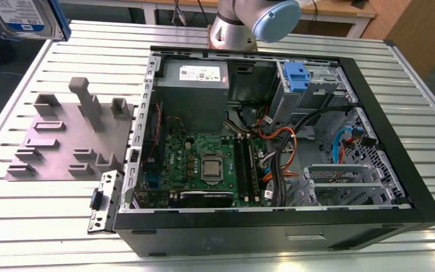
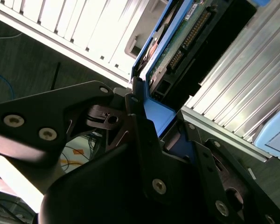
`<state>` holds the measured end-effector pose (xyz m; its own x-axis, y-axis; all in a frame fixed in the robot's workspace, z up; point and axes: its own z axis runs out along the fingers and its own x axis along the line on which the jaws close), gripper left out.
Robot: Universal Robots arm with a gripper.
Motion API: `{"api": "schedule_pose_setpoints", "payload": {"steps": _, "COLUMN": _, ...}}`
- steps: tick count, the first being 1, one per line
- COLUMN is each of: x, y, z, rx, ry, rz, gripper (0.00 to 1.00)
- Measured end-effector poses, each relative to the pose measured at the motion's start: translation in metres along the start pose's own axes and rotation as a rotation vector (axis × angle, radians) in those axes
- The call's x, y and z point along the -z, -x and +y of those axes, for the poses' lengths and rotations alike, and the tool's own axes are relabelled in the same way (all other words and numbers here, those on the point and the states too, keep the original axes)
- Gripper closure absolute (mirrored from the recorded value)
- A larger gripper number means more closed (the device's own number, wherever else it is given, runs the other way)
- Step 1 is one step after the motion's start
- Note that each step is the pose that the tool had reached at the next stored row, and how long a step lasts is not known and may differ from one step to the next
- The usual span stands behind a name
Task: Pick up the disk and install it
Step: 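Pick up the disk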
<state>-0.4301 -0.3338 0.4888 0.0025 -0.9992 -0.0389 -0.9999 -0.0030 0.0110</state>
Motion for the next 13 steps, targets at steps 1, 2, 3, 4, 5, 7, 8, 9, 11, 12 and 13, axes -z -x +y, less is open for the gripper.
{"api": "schedule_pose_setpoints", "payload": {"steps": 1, "x": 0.0006, "y": 0.0000, "z": 0.0000, "rx": 0.000, "ry": 0.0001, "rz": 0.0001, "gripper": 0.64}}
{"api": "schedule_pose_setpoints", "payload": {"steps": 2, "x": 0.0007, "y": 0.0000, "z": 0.0000, "rx": 0.000, "ry": 0.0001, "rz": 0.0000, "gripper": 0.64}}
{"api": "schedule_pose_setpoints", "payload": {"steps": 3, "x": 0.0007, "y": 0.0000, "z": 0.0000, "rx": 0.000, "ry": 0.0000, "rz": 0.0000, "gripper": 0.64}}
{"api": "schedule_pose_setpoints", "payload": {"steps": 4, "x": 0.0007, "y": 0.0000, "z": 0.0000, "rx": 0.000, "ry": -0.0002, "rz": 0.0000, "gripper": 0.64}}
{"api": "schedule_pose_setpoints", "payload": {"steps": 5, "x": 0.0008, "y": 0.0000, "z": 0.0000, "rx": 0.000, "ry": 0.0000, "rz": 0.0000, "gripper": 0.64}}
{"api": "schedule_pose_setpoints", "payload": {"steps": 7, "x": 0.0009, "y": 0.0000, "z": 0.0000, "rx": 0.000, "ry": 0.0000, "rz": 0.0000, "gripper": 0.64}}
{"api": "schedule_pose_setpoints", "payload": {"steps": 8, "x": 0.0009, "y": 0.0000, "z": 0.0000, "rx": 0.000, "ry": 0.0000, "rz": 0.0000, "gripper": 0.64}}
{"api": "schedule_pose_setpoints", "payload": {"steps": 9, "x": 0.0015, "y": 0.0001, "z": 0.0000, "rx": 0.000, "ry": 0.0001, "rz": 0.0000, "gripper": 0.64}}
{"api": "schedule_pose_setpoints", "payload": {"steps": 11, "x": 0.0021, "y": 0.0001, "z": 0.0000, "rx": 0.000, "ry": 0.0000, "rz": 0.0000, "gripper": 0.64}}
{"api": "schedule_pose_setpoints", "payload": {"steps": 12, "x": 0.0021, "y": 0.0001, "z": 0.0000, "rx": 0.000, "ry": 0.0000, "rz": 0.0000, "gripper": 0.64}}
{"api": "schedule_pose_setpoints", "payload": {"steps": 13, "x": 0.0021, "y": 0.0001, "z": 0.0000, "rx": 0.000, "ry": -0.0001, "rz": 0.0000, "gripper": 0.64}}
